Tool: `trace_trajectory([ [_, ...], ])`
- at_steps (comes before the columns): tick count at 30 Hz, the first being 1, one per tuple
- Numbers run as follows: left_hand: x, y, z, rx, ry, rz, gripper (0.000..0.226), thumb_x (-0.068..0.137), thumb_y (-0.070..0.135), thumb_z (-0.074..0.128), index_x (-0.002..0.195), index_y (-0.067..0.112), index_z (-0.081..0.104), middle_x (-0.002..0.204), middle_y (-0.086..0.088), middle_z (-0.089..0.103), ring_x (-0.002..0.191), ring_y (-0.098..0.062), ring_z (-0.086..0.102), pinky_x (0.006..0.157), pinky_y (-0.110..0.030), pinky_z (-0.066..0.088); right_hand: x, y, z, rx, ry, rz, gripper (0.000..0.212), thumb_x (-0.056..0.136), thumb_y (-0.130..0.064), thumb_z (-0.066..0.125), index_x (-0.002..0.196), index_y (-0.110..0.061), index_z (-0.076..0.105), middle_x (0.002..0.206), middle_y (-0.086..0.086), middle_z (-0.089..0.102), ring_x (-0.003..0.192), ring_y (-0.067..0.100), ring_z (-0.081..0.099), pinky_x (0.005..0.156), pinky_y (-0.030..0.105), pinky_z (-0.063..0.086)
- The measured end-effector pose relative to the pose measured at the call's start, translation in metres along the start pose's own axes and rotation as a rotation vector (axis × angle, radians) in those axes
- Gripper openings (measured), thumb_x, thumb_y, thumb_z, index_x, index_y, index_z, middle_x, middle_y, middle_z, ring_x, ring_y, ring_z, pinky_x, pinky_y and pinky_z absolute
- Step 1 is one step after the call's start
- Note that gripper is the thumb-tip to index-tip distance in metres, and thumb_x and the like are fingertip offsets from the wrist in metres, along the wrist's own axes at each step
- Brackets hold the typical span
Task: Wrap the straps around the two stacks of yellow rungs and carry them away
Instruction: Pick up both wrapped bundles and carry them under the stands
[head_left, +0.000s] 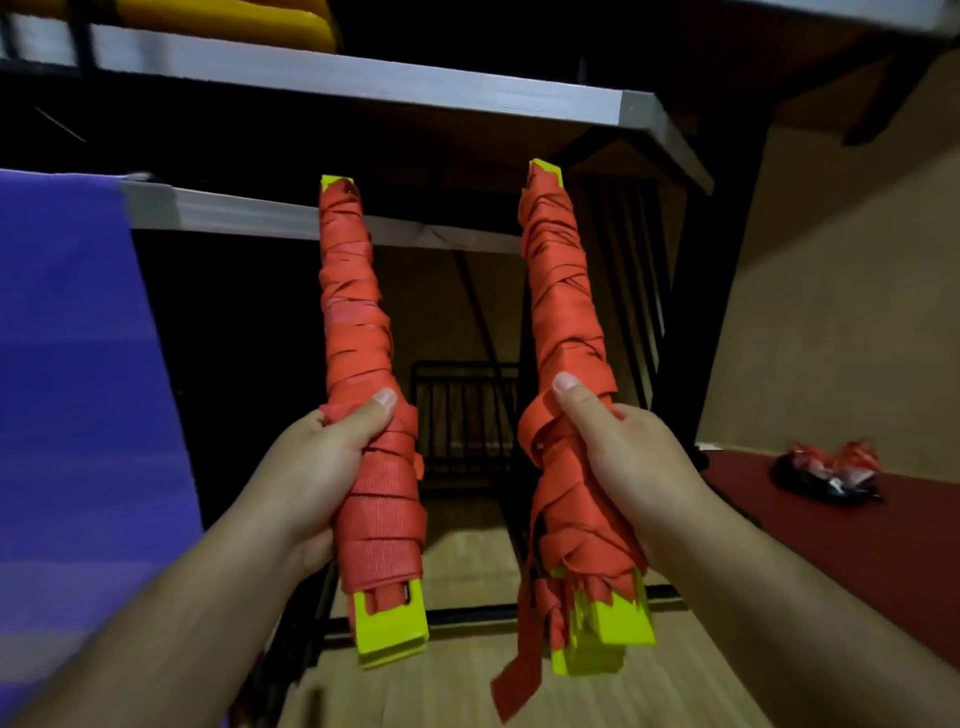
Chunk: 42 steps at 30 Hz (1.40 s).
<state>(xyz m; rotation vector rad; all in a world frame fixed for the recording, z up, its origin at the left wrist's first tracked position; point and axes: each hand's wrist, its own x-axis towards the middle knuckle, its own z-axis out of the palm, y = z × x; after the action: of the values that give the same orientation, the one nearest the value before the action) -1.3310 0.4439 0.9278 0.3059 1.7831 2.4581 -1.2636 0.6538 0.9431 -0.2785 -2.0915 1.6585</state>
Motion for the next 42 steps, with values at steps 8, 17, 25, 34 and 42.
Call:
trace_trajectory([
  [8, 0.183, -0.028, 0.037, -0.005, 0.029, -0.029, 0.043, 0.093, 0.029, 0.065, 0.122, -0.002, 0.059, 0.075, -0.023, 0.066, 0.052, -0.027, 0.064, 0.048, -0.039, 0.056, 0.202, 0.046, 0.027, -0.031, -0.044, -0.038, 0.050, 0.083, -0.064, 0.065, 0.085, -0.015, 0.074, 0.070, 0.001, 0.076, 0.065, 0.018, 0.074, 0.069, 0.032, 0.061],
  [17, 0.352, -0.014, 0.049, -0.023, 0.231, -0.051, 0.037, 0.091, 0.033, 0.066, 0.115, 0.005, 0.065, 0.070, -0.019, 0.068, 0.047, -0.027, 0.062, 0.046, -0.034, 0.053, 0.435, 0.045, 0.086, -0.010, -0.276, -0.046, 0.053, 0.077, -0.066, 0.069, 0.079, -0.013, 0.074, 0.072, 0.003, 0.076, 0.070, 0.021, 0.075, 0.081, 0.042, 0.061],
  [25, 0.493, 0.053, 0.039, 0.005, 0.249, 0.000, 0.029, 0.095, 0.035, 0.061, 0.108, 0.010, 0.065, 0.078, -0.027, 0.068, 0.051, -0.029, 0.064, 0.047, -0.036, 0.056, 0.585, -0.007, 0.153, -0.016, -0.382, -0.127, 0.051, 0.073, -0.054, 0.078, 0.088, -0.005, 0.074, 0.077, 0.012, 0.076, 0.068, 0.028, 0.075, 0.075, 0.045, 0.062],
  [34, 0.640, 0.119, 0.024, 0.069, 0.209, 0.003, 0.019, 0.096, 0.022, 0.056, 0.094, 0.003, 0.056, 0.091, -0.028, 0.057, 0.040, -0.029, 0.059, 0.037, -0.034, 0.052, 0.722, -0.068, 0.204, -0.026, -0.383, -0.217, 0.041, 0.066, -0.030, 0.084, 0.089, 0.000, 0.069, 0.081, 0.017, 0.074, 0.067, 0.029, 0.072, 0.071, 0.039, 0.061],
  [42, 0.749, 0.160, 0.034, 0.240, 0.333, 0.076, 0.028, 0.094, 0.016, 0.049, 0.072, 0.004, 0.061, 0.052, -0.014, 0.061, 0.044, -0.027, 0.062, 0.042, -0.035, 0.056, 0.853, -0.098, 0.236, -0.042, -0.519, -0.300, 0.017, 0.079, -0.017, 0.075, 0.069, -0.005, 0.070, 0.060, 0.009, 0.068, 0.047, 0.019, 0.062, 0.061, 0.033, 0.055],
])
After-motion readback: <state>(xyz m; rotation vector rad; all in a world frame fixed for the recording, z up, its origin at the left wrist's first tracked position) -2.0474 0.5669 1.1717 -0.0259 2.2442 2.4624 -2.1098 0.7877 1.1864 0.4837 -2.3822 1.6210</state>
